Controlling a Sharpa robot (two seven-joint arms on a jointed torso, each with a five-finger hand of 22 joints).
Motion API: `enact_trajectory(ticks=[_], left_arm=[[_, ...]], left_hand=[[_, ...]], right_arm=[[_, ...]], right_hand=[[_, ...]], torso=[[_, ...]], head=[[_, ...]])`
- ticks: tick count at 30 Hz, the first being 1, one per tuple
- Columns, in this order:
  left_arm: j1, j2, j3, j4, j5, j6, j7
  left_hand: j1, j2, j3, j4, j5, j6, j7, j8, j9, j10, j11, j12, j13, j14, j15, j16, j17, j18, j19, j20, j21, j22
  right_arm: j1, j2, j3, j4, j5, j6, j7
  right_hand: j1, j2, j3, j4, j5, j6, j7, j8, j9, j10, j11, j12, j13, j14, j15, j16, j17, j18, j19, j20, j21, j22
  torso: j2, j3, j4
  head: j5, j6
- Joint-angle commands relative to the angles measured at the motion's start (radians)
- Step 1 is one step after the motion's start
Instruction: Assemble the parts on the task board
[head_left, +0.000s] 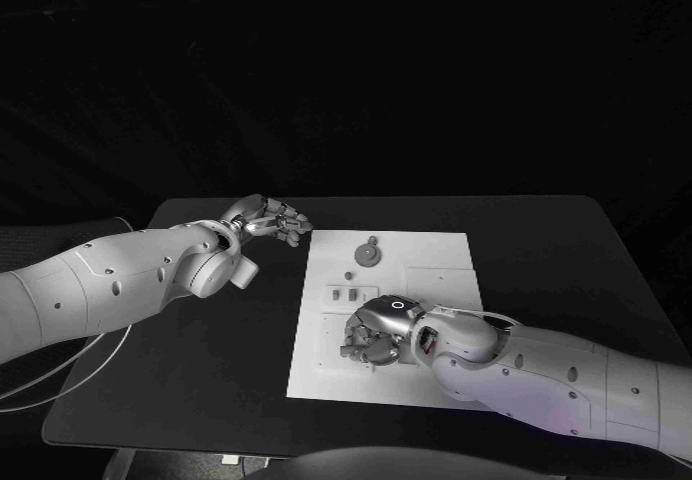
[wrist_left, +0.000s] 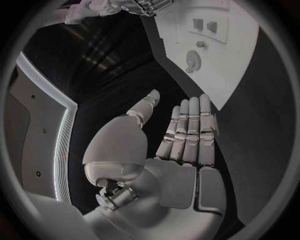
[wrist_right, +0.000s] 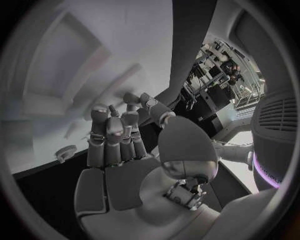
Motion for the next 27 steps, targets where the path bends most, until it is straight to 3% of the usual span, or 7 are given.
enact_trajectory(ticks=[1,8,14,18,21,27], left_arm=[[0.001,-0.001,0.001,0.004,-0.01,0.012,0.002],[0.001,-0.006,0.001,0.007,-0.03,0.008,-0.006],[0.001,-0.018,0.0,0.017,-0.045,0.006,-0.031],[0.001,-0.028,0.0,0.037,-0.076,0.03,-0.078],[0.001,-0.031,0.0,0.052,-0.091,0.091,-0.147],[0.001,-0.034,-0.003,0.091,-0.088,0.262,-0.292]], left_hand=[[0.002,0.003,-0.006,-0.001,-0.006,-0.006,0.003,-0.003,0.001,-0.001,0.0,-0.003,0.0,0.007,0.002,-0.004,0.001,0.018,0.007,0.004,-0.004,0.002],[-0.004,0.001,-0.006,0.0,-0.006,0.0,0.01,0.001,0.002,0.012,-0.006,0.003,0.003,0.017,-0.002,-0.002,0.005,0.019,0.015,0.001,-0.001,0.003],[-0.034,-0.004,-0.01,0.01,-0.006,0.008,0.006,0.005,0.003,0.023,-0.011,0.008,0.005,0.032,-0.008,0.0,0.01,0.019,0.029,-0.005,0.003,0.005],[-0.08,-0.007,-0.017,0.033,-0.006,0.014,0.003,0.008,0.004,0.033,-0.016,0.011,0.007,0.044,-0.014,0.001,0.014,0.021,0.039,-0.011,0.007,0.007],[-0.144,-0.005,-0.032,0.073,-0.012,0.018,0.001,0.009,0.003,0.043,-0.021,0.016,0.01,0.054,-0.02,0.002,0.017,0.023,0.046,-0.017,0.01,0.01],[-0.339,-0.001,-0.088,0.22,-0.026,0.034,-0.01,0.015,0.004,0.074,-0.04,0.033,0.023,0.087,-0.039,0.014,0.031,0.034,0.071,-0.036,0.023,0.017]], right_arm=[[0.005,-0.004,0.001,0.011,0.001,-0.022,-0.005],[0.019,-0.021,0.01,0.04,0.01,-0.041,-0.007],[0.033,-0.04,0.027,0.072,0.036,-0.045,-0.012],[0.046,-0.056,0.046,0.093,0.044,-0.044,-0.015],[0.053,-0.064,0.066,0.098,0.05,-0.045,-0.017],[0.062,-0.074,0.093,0.093,0.059,-0.047,-0.018]], right_hand=[[-0.007,-0.001,0.003,0.004,0.003,0.024,0.016,0.007,0.001,0.004,-0.004,0.0,-0.002,-0.001,-0.006,0.006,-0.001,0.02,0.006,-0.004,0.005,0.012],[-0.007,-0.003,0.005,0.004,0.005,0.025,0.016,0.007,0.001,0.005,-0.005,0.0,-0.002,0.0,-0.006,0.006,-0.002,0.02,0.007,-0.005,0.006,0.012],[-0.007,-0.003,0.007,0.004,0.005,0.025,0.016,0.007,0.001,0.005,-0.005,0.0,-0.002,0.001,-0.007,0.006,-0.002,0.02,0.008,-0.005,0.006,0.012],[-0.007,-0.003,0.007,0.004,0.006,0.025,0.016,0.007,0.001,0.005,-0.005,0.0,-0.002,0.001,-0.007,0.006,-0.002,0.02,0.008,-0.006,0.006,0.012],[-0.007,-0.003,0.007,0.003,0.006,0.025,0.016,0.007,0.001,0.005,-0.005,0.0,-0.002,0.001,-0.007,0.006,-0.002,0.02,0.008,-0.006,0.006,0.012],[-0.007,-0.004,0.008,0.003,0.006,0.025,0.016,0.006,0.001,0.006,-0.005,-0.001,-0.002,0.001,-0.007,0.006,-0.002,0.02,0.008,-0.006,0.006,0.012]], torso=[[0.0,0.0002,0.0002],[0.0,0.0,0.0002],[0.0,0.0002,-0.0005],[0.0,-0.0005,-0.0011],[-0.001,-0.0014,-0.0017],[-0.001,-0.0009,0.0001]], head=[[-0.001,0.002],[-0.002,0.004],[-0.002,0.007],[-0.005,0.013],[-0.009,0.025],[-0.015,0.05]])
